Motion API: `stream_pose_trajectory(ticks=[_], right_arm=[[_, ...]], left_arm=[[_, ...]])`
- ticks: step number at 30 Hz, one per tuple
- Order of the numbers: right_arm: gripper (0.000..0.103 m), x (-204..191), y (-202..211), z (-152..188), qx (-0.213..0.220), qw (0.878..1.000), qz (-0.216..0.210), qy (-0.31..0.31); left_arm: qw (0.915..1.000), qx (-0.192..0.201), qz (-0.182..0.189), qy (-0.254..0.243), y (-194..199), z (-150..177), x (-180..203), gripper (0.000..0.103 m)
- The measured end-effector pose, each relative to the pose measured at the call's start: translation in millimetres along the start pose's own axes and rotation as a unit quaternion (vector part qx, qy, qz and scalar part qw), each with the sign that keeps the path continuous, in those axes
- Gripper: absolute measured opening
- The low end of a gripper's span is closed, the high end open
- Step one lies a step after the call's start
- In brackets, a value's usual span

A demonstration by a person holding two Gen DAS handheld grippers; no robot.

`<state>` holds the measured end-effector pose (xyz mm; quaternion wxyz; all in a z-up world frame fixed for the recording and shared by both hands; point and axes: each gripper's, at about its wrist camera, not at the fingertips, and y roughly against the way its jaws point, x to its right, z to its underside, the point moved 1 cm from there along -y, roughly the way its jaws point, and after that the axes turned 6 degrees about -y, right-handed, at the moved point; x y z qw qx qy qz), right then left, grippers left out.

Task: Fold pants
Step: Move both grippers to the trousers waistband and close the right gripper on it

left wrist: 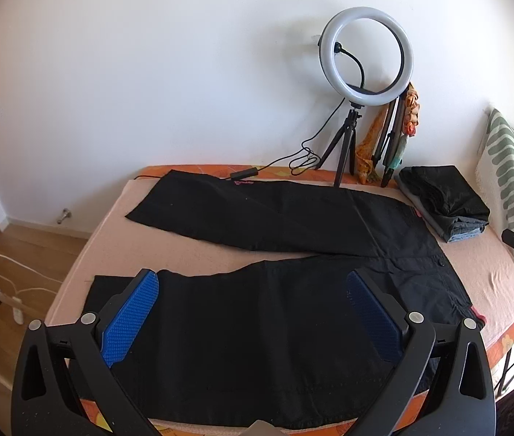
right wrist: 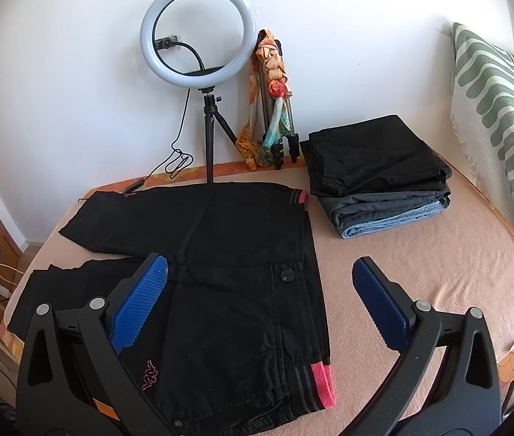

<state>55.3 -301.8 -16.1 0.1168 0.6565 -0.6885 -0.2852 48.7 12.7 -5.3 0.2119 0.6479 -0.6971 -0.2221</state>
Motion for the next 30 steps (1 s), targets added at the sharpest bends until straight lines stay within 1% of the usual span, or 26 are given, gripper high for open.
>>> stream_pose_trajectory(ticks=[2,3,6,10,13,16,17,19,22,25,27,30], right_arm=[[0.103,-3.3,-6.5,-6.8,-0.012,1.000,-0.018,-0.004],[0.103,-5.9,-10.6,-10.3,-0.018,0.999,-0.028,-0.005],[0.103,-17.9,-25.6,-20.9,-0.035,0.998,-0.049,0.006],[0.103,-33.6,-51.8,-39.6,-0.055,0.995,-0.078,0.042],[0.103,-39.9,-77.9,-53.8,-0.064,0.993,-0.077,0.065],[0.103,-38.3,-110.8,-71.1,-0.080,0.992,-0.075,0.065],[0.103,-37.1,-121.7,-76.9,-0.083,0.992,-0.073,0.063],[0.103,-35.8,-145.8,-88.3,-0.098,0.990,-0.073,0.068],[0.103,-41.0,-182.2,-102.6,-0.120,0.985,-0.074,0.098],[0.103,-50.0,-215.9,-112.7,-0.143,0.978,-0.086,0.124],[0.103,-58.0,-236.2,-115.2,-0.149,0.974,-0.090,0.146],[0.103,-66.3,-267.7,-114.9,-0.164,0.967,-0.094,0.173]], left_arm=[[0.9999,-0.009,0.009,0.009,-5.5,-4.0,-2.6,0.102],[0.9999,-0.013,0.007,0.009,-8.0,-6.0,-4.0,0.102],[0.9997,-0.023,-0.006,-0.003,-16.7,-13.4,-10.2,0.102],[0.9991,-0.035,-0.020,-0.016,-32.9,-28.0,-24.9,0.102],[0.9984,-0.048,-0.020,-0.021,-51.5,-41.7,-35.3,0.102],[0.9983,-0.051,-0.016,-0.024,-71.5,-54.4,-41.9,0.102],[0.9983,-0.054,-0.010,-0.022,-78.9,-58.2,-43.6,0.102],[0.9978,-0.063,-0.011,-0.018,-95.7,-65.8,-46.3,0.102],[0.9973,-0.072,-0.007,-0.012,-119.8,-76.1,-47.1,0.101],[0.9965,-0.077,-0.017,-0.028,-143.7,-87.3,-44.6,0.101],[0.9960,-0.080,-0.018,-0.035,-159.8,-93.4,-43.5,0.101],[0.9954,-0.090,-0.014,-0.030,-183.8,-99.2,-43.6,0.101]])
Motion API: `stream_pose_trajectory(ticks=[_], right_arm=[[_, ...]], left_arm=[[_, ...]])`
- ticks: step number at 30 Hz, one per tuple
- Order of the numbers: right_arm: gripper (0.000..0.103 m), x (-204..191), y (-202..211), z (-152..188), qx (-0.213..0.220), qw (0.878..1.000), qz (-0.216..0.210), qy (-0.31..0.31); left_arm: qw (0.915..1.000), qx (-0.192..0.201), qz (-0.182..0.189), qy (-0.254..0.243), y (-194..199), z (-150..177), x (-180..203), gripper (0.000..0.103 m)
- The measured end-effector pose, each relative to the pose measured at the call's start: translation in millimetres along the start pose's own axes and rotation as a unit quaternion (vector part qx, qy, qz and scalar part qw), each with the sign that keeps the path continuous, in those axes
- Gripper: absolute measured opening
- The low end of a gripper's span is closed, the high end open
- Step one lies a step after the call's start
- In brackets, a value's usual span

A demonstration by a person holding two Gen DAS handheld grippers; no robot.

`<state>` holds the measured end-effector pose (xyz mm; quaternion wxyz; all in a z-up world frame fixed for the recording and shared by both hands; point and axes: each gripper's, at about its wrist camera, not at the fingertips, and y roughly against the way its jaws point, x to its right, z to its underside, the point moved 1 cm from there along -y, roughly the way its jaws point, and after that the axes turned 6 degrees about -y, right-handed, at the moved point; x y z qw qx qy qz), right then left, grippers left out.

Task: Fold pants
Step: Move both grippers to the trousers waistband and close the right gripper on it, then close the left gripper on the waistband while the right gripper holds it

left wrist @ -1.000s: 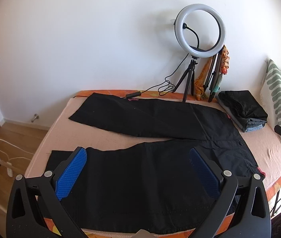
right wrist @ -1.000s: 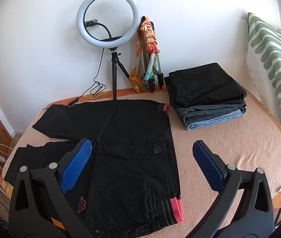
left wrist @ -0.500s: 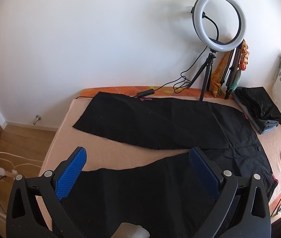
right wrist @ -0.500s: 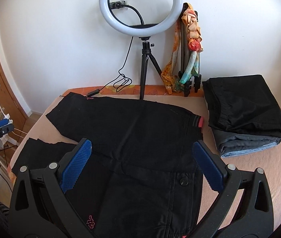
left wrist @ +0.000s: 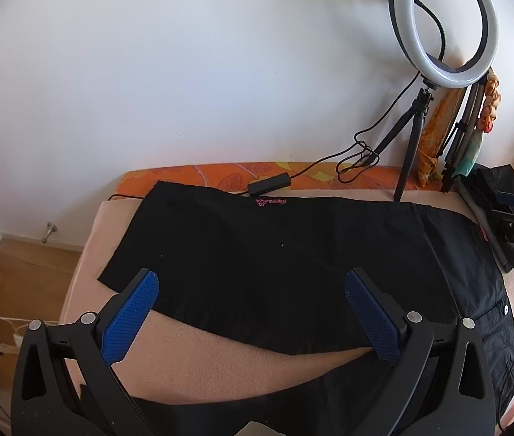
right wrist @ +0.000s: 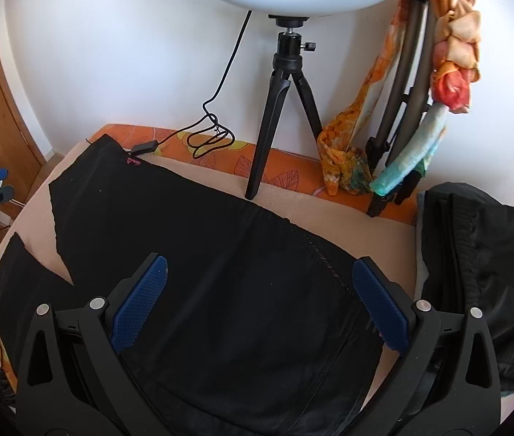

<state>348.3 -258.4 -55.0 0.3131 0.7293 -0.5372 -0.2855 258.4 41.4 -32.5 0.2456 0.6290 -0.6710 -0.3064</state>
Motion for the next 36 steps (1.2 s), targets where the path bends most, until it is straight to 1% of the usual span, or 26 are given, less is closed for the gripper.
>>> stream_pose_trajectory(ticks=[3,5,11,14,16,19,23,26,27,28,29,30,31,33,34,35,36], right_arm=[[0.102,3.1,-31.3,-8.4,-0.019,1.000,0.006,0.020],[0.098,5.8,-50.3,-14.2,-0.030,0.999,0.008,0.030],[0.098,4.5,-97.7,-22.6,-0.057,0.995,0.016,0.075],[0.098,0.3,-117.8,-25.3,-0.074,0.991,0.019,0.108],[0.098,2.2,-126.4,-28.1,-0.077,0.991,0.012,0.109],[0.098,6.6,-136.0,-29.7,-0.082,0.991,-0.004,0.106],[0.098,12.4,-152.3,-26.7,-0.103,0.989,-0.017,0.106],[0.099,15.8,-154.5,-25.1,-0.094,0.991,-0.035,0.088],[0.097,15.4,-153.8,-24.0,-0.091,0.991,-0.040,0.087],[0.092,14.0,-151.7,-22.8,-0.088,0.991,-0.043,0.091],[0.084,11.8,-149.0,-21.9,-0.086,0.990,-0.049,0.098],[0.078,8.3,-146.8,-20.7,-0.085,0.990,-0.055,0.102],[0.069,6.3,-144.1,-19.5,-0.084,0.989,-0.053,0.106],[0.056,2.1,-141.1,-18.6,-0.084,0.989,-0.059,0.103],[0.039,-0.5,-140.1,-18.1,-0.084,0.989,-0.056,0.104],[0.029,-2.3,-138.4,-17.2,-0.084,0.989,-0.052,0.106],[0.024,-4.6,-136.1,-15.8,-0.083,0.990,-0.045,0.108]], left_arm=[[0.9999,-0.015,0.003,-0.002,-23.1,-5.5,2.4,0.101],[0.9996,-0.026,0.002,-0.010,-40.1,-8.5,4.4,0.101],[0.9984,-0.056,-0.006,0.004,-83.4,-7.5,-0.6,0.101],[0.9978,-0.064,-0.016,-0.005,-96.8,-6.3,-2.3,0.101],[0.9977,-0.065,-0.021,-0.004,-104.3,-8.4,-4.5,0.101],[0.9976,-0.066,-0.014,0.015,-114.2,-11.0,-11.4,0.101],[0.9975,-0.066,-0.014,0.021,-124.7,-12.4,-16.5,0.101],[0.9975,-0.066,-0.011,0.023,-126.6,-13.4,-18.0,0.101],[0.9977,-0.063,-0.010,0.024,-126.1,-14.3,-18.4,0.101],[0.9978,-0.060,-0.010,0.024,-125.7,-16.0,-18.5,0.101],[0.9980,-0.057,-0.010,0.024,-124.6,-17.9,-18.7,0.101],[0.9981,-0.055,-0.010,0.025,-124.1,-20.0,-19.1,0.101],[0.9981,-0.054,-0.010,0.028,-123.7,-21.9,-19.7,0.101],[0.9980,-0.052,-0.008,0.035,-124.4,-25.2,-19.7,0.101],[0.9979,-0.049,-0.006,0.040,-124.1,-27.2,-19.6,0.101],[0.9979,-0.047,-0.005,0.045,-123.8,-29.0,-19.5,0.101],[0.9978,-0.045,-0.003,0.049,-123.7,-31.2,-19.1,0.101]])
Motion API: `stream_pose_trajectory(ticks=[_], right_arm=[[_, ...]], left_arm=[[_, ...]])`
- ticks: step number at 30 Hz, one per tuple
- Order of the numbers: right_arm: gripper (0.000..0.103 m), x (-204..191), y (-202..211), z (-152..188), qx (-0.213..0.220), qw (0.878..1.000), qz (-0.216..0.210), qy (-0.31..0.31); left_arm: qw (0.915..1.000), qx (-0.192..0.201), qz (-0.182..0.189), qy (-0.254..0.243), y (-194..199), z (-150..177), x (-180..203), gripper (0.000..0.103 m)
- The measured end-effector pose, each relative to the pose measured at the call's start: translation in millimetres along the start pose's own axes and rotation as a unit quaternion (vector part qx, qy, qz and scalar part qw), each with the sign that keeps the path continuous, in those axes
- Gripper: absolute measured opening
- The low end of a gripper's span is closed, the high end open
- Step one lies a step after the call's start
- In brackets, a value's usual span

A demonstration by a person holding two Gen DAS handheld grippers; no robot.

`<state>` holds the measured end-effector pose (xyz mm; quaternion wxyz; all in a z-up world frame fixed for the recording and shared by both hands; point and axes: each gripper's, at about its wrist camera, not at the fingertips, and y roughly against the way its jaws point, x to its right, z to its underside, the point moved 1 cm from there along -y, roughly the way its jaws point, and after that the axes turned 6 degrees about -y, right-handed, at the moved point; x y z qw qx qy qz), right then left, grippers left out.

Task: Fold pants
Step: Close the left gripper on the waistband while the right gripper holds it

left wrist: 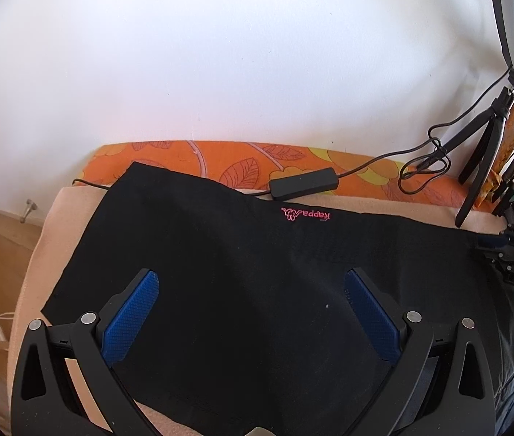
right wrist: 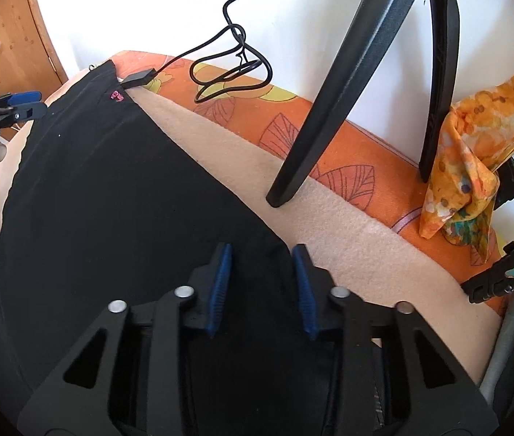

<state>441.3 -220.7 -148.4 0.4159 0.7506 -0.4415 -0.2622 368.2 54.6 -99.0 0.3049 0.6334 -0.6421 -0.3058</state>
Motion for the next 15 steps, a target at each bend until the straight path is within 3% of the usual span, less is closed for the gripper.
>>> stream_pose_trajectory(ticks=[1,2,9,11,15], right_arm=[[0.013,-2.8,3.3,2.3,0.002,1.000,0.011,0.003],[0.009,-7.3,7.5,4.1,0.005,1.000,0.023,0.007],[0.006,-65.2,71.0,29.0,0.069,0.995,0.047,0.050],[0.006,-87.4,90.9,43.3,0.085,0.992,0.050,0.076],[0.006,-123.7,113.0,72.7,0.090,0.987,0.051,0.127]], left_arm=[[1.0000,0.003,0.001,0.004,-0.2,-2.6,0.0,0.101],[0.9999,0.006,0.002,0.010,0.3,-5.5,-0.2,0.101],[0.9970,0.007,0.031,0.071,-4.4,-33.3,-10.5,0.101],[0.9946,-0.006,0.054,0.089,-8.6,-38.0,-14.0,0.101],[0.9903,-0.028,0.073,0.115,-11.9,-37.9,-18.0,0.101]])
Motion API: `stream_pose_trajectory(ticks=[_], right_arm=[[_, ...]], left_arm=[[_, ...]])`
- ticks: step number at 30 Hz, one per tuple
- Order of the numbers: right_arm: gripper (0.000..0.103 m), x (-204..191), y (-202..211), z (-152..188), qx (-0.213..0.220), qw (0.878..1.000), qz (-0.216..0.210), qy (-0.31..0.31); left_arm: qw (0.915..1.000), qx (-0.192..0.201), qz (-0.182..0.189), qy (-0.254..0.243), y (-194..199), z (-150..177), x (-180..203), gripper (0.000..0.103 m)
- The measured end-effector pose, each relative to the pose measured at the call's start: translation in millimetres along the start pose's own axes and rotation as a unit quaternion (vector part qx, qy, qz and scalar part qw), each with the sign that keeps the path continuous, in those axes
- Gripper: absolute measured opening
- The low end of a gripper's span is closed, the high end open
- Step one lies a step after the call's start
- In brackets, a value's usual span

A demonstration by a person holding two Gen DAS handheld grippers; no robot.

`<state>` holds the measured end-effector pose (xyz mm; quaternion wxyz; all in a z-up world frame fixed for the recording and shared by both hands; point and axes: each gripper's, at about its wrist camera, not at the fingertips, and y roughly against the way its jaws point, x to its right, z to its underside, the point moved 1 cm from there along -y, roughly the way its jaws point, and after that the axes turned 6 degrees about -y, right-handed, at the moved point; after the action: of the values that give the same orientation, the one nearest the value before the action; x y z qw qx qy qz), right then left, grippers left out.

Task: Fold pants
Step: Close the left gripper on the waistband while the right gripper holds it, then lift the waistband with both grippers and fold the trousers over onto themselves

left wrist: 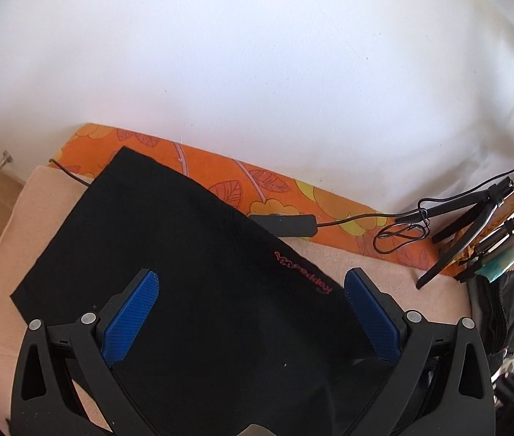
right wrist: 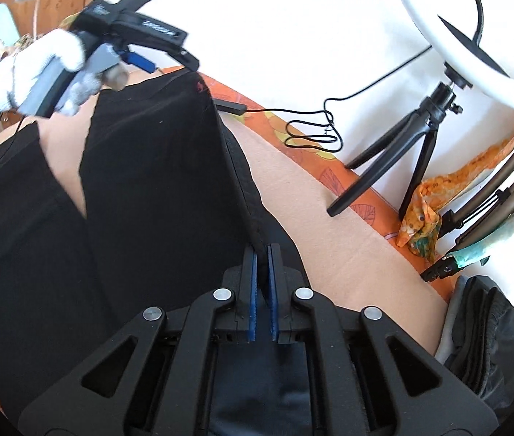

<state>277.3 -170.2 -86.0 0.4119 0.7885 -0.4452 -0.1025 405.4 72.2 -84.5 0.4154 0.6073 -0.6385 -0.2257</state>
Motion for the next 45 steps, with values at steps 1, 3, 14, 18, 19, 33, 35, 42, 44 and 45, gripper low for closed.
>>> stream_pose_trajectory(ticks=[1,3,14,18,19,33,35,42,44,45], right_arm=[[0.006,-7.1,3.4,3.7,-0.003,1.000,-0.004,0.010],[0.006,-19.4,5.2,9.4,-0.008,1.000,-0.007,0.022],[0.006,-27.7,9.8,23.6,-0.009,1.000,0.001,0.006],[0.006,-26.6,14.5,26.5,-0.004,1.000,0.013,-0.016],[0.006,-27.0,16.0,26.7,-0.002,1.000,0.018,-0.018],[0.005,-51.3,101.0,13.8,0.050,0.996,0.053,-0.048],[0.005,-60.1,117.6,16.0,0.053,0.996,0.054,-0.044],[0.005,-97.0,155.8,36.6,0.052,0.997,0.048,-0.032],[0.005,-103.8,163.4,45.2,0.054,0.997,0.039,-0.039],[0.005,-107.8,167.1,50.2,0.054,0.997,0.035,-0.043]], left_arm=[[1.0000,-0.006,0.001,0.007,-0.1,1.0,-1.6,0.101],[0.9997,-0.016,0.004,0.021,0.8,4.3,-3.4,0.101],[0.9906,-0.028,0.075,0.111,-8.1,30.6,-52.1,0.018],[0.9919,0.012,0.091,0.088,10.6,40.9,-54.3,0.010],[0.9919,0.020,0.093,0.084,16.9,43.4,-53.9,0.010],[0.9890,0.094,0.106,0.042,134.9,78.0,-48.8,0.005],[0.9887,0.098,0.108,0.037,149.4,88.0,-48.0,0.005],[0.9872,0.112,0.106,0.041,178.2,126.1,-49.8,0.005],[0.9873,0.115,0.103,0.039,187.9,139.9,-49.7,0.005],[0.9871,0.117,0.102,0.039,193.3,147.9,-49.9,0.005]])
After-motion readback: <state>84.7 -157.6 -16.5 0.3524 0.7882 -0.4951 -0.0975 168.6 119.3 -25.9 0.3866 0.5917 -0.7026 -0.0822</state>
